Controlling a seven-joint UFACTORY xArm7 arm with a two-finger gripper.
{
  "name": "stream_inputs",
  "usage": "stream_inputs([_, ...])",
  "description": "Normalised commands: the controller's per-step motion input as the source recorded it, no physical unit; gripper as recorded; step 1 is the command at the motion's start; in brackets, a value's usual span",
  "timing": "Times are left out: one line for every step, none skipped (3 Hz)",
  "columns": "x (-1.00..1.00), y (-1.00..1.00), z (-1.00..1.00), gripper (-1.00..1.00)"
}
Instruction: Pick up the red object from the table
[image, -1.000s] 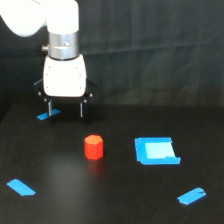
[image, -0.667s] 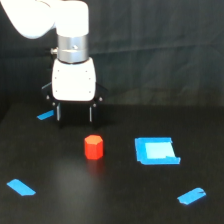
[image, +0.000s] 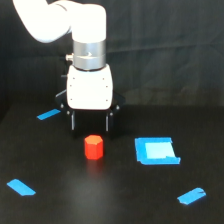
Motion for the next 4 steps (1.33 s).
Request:
stream_inputs([0.16, -0.79, 0.13, 1.00])
stream_inputs([0.21, -0.86, -0.02, 1.00])
stream_inputs([0.11, -0.60, -0.15, 1.00])
stream_inputs([0.01, -0.11, -0.20, -0.68])
